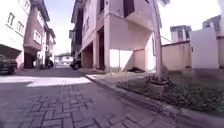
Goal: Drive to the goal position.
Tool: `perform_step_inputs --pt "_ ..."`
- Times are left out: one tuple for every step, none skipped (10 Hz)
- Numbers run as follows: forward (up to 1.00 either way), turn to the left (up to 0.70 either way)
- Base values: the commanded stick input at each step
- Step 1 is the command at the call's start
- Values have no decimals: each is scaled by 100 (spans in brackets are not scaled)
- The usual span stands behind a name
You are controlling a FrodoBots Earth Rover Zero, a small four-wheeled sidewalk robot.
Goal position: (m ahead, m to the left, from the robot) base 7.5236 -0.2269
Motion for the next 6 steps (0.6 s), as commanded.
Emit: perform_step_inputs --pt "70 35" --pt "70 35" --pt "70 35" --pt "70 28" --pt "70 1" --pt "70 0"
